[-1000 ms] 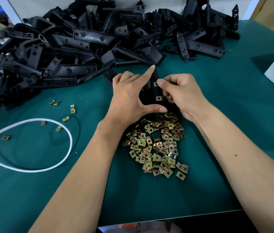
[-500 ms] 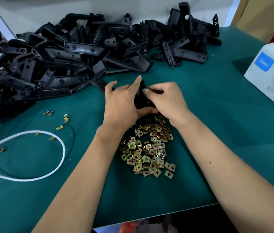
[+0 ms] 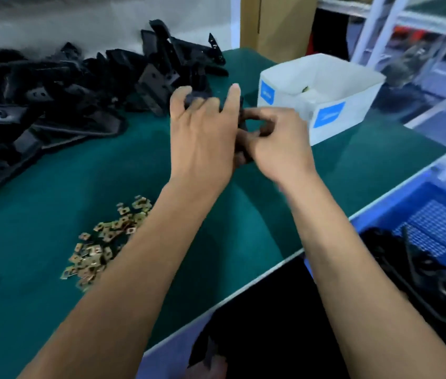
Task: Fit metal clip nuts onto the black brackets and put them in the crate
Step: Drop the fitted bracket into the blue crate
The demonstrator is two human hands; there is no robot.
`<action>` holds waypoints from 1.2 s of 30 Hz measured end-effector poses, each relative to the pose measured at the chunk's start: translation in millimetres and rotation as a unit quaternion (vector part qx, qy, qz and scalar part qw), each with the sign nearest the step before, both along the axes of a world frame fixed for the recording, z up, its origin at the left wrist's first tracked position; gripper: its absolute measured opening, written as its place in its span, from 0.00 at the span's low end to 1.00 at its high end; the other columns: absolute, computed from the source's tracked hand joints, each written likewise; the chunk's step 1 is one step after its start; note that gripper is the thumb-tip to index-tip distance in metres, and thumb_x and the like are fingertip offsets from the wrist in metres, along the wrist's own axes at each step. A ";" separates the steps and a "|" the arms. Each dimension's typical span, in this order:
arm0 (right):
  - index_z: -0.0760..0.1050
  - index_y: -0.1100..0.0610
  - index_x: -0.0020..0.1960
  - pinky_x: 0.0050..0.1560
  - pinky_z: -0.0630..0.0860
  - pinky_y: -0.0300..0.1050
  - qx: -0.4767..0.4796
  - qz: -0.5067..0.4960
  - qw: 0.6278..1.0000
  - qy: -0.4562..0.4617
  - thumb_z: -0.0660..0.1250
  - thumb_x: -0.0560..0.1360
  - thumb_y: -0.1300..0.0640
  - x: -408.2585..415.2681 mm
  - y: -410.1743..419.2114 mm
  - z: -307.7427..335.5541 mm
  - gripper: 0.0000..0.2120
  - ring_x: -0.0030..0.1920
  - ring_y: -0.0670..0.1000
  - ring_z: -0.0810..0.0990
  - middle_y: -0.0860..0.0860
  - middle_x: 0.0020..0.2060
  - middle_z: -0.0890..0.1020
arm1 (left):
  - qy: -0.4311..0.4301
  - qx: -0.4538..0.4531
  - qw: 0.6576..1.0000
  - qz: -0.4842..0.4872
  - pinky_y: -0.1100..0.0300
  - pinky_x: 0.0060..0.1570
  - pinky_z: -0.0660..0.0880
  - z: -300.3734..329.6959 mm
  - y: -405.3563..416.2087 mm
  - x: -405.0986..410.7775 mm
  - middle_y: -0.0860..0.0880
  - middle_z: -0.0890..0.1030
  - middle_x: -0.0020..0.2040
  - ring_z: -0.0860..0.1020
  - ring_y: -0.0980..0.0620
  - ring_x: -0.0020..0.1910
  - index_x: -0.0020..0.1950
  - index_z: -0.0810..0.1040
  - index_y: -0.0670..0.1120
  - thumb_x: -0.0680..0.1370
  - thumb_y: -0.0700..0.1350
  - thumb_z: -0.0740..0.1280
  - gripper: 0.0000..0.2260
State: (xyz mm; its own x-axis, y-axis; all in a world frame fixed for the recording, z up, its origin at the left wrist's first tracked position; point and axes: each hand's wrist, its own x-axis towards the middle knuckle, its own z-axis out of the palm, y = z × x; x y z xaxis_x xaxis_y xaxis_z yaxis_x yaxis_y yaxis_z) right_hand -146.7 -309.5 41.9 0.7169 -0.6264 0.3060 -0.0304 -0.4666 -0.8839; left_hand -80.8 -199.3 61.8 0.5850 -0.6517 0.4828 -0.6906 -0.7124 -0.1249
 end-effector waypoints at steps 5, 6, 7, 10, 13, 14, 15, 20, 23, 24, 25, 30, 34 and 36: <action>0.86 0.42 0.52 0.49 0.83 0.66 0.028 -0.123 0.992 -0.001 0.69 0.60 0.43 -107.1 -84.2 -9.0 0.21 0.38 0.67 0.84 0.62 0.34 0.84 | 0.006 0.023 0.989 -0.148 0.47 0.75 0.51 -1.5 -101.6 -83.2 0.47 0.81 0.56 0.79 0.43 0.59 0.80 0.62 0.45 0.71 0.61 0.74 0.43; 0.86 0.42 0.50 0.48 0.83 0.66 0.043 -0.141 0.989 -0.015 0.69 0.60 0.44 -128.8 -94.7 -12.3 0.19 0.37 0.67 0.84 0.64 0.34 0.82 | -0.001 0.027 0.984 -0.173 0.46 0.75 0.52 -3.6 -117.8 -99.9 0.46 0.82 0.57 0.79 0.43 0.59 0.79 0.62 0.44 0.70 0.61 0.75 0.43; 0.86 0.42 0.49 0.46 0.84 0.63 0.062 -0.158 0.985 -0.035 0.71 0.61 0.46 -154.2 -106.0 -15.4 0.17 0.35 0.65 0.83 0.64 0.34 0.82 | -0.003 0.030 0.979 -0.201 0.46 0.75 0.52 -5.8 -136.6 -120.2 0.46 0.82 0.57 0.79 0.43 0.60 0.79 0.63 0.44 0.70 0.62 0.75 0.43; 0.85 0.49 0.46 0.32 0.79 0.42 0.171 -0.160 0.968 -0.093 0.73 0.68 0.54 -210.9 -130.2 -30.3 0.07 0.32 0.49 0.82 0.51 0.34 0.84 | 0.021 0.038 0.960 -0.276 0.48 0.74 0.52 -21.1 -177.6 -172.2 0.47 0.82 0.58 0.79 0.45 0.61 0.79 0.63 0.44 0.70 0.63 0.75 0.44; 0.85 0.54 0.41 0.29 0.76 0.38 0.273 -0.181 0.940 -0.099 0.68 0.76 0.60 -249.7 -154.1 -61.7 0.08 0.31 0.46 0.81 0.50 0.33 0.84 | 0.074 0.078 0.932 -0.345 0.48 0.76 0.52 -52.3 -199.6 -212.9 0.47 0.81 0.64 0.77 0.46 0.65 0.80 0.60 0.44 0.73 0.65 0.72 0.44; 0.85 0.55 0.40 0.30 0.76 0.38 0.288 -0.203 0.932 -0.081 0.67 0.78 0.62 -261.6 -162.7 -75.8 0.11 0.31 0.47 0.81 0.51 0.33 0.84 | 0.092 0.101 0.921 -0.364 0.48 0.77 0.51 -65.2 -202.9 -223.3 0.47 0.80 0.65 0.76 0.46 0.67 0.81 0.59 0.43 0.74 0.66 0.71 0.44; 0.84 0.56 0.39 0.31 0.76 0.39 0.295 -0.228 0.927 -0.048 0.66 0.80 0.63 -270.6 -169.9 -90.1 0.14 0.31 0.49 0.81 0.53 0.32 0.84 | 0.112 0.127 0.910 -0.379 0.46 0.78 0.50 -78.6 -203.6 -229.6 0.46 0.79 0.66 0.75 0.46 0.68 0.81 0.58 0.43 0.75 0.66 0.70 0.44; 0.82 0.59 0.39 0.40 0.80 0.49 0.283 -0.318 0.897 0.120 0.73 0.76 0.63 -296.6 -198.2 -160.8 0.06 0.35 0.54 0.81 0.58 0.36 0.84 | 0.176 0.209 0.879 -0.391 0.42 0.80 0.44 -131.7 -195.4 -238.7 0.45 0.77 0.68 0.71 0.44 0.72 0.82 0.56 0.44 0.77 0.61 0.70 0.42; 0.84 0.60 0.44 0.46 0.79 0.52 0.188 -0.365 0.869 0.277 0.76 0.75 0.56 -303.1 -206.5 -187.9 0.07 0.43 0.59 0.84 0.60 0.40 0.84 | 0.208 0.208 0.876 -0.383 0.41 0.80 0.45 -141.3 -191.2 -236.1 0.45 0.76 0.68 0.70 0.44 0.72 0.80 0.61 0.45 0.78 0.58 0.71 0.36; 0.84 0.61 0.47 0.46 0.77 0.51 0.165 -0.375 0.853 0.322 0.76 0.75 0.54 -304.0 -206.3 -192.4 0.09 0.46 0.60 0.84 0.59 0.41 0.84 | 0.217 0.206 0.874 -0.384 0.41 0.80 0.46 -141.3 -190.3 -234.8 0.46 0.76 0.67 0.70 0.44 0.71 0.78 0.64 0.46 0.78 0.57 0.71 0.33; 0.83 0.61 0.48 0.44 0.75 0.49 0.155 -0.393 0.840 0.341 0.75 0.75 0.53 -303.9 -204.8 -194.4 0.11 0.48 0.60 0.83 0.59 0.41 0.83 | 0.224 0.200 0.873 -0.384 0.42 0.80 0.47 -139.9 -190.6 -233.0 0.46 0.76 0.66 0.70 0.44 0.70 0.76 0.68 0.47 0.78 0.56 0.71 0.29; 0.78 0.61 0.63 0.59 0.76 0.52 0.081 -0.500 0.815 0.282 0.69 0.76 0.59 -282.4 -189.5 -176.7 0.16 0.61 0.63 0.80 0.61 0.56 0.83 | 0.247 0.139 0.877 -0.389 0.46 0.76 0.57 -120.4 -195.6 -220.8 0.47 0.78 0.60 0.72 0.45 0.66 0.66 0.78 0.49 0.79 0.55 0.69 0.18; 0.81 0.60 0.58 0.51 0.72 0.48 -0.069 -0.495 0.853 0.150 0.65 0.77 0.62 -237.2 -164.4 -124.5 0.12 0.54 0.61 0.81 0.57 0.52 0.85 | 0.273 0.005 0.880 -0.388 0.49 0.64 0.71 -86.5 -185.8 -190.2 0.47 0.80 0.59 0.75 0.44 0.63 0.64 0.81 0.48 0.80 0.52 0.70 0.15; 0.81 0.60 0.56 0.47 0.68 0.45 -0.147 -0.469 0.869 0.060 0.65 0.77 0.63 -206.8 -145.6 -93.7 0.10 0.48 0.58 0.81 0.57 0.49 0.84 | 0.296 -0.081 0.877 -0.369 0.50 0.61 0.73 -67.9 -172.0 -167.1 0.46 0.81 0.58 0.76 0.44 0.61 0.62 0.82 0.47 0.79 0.48 0.70 0.12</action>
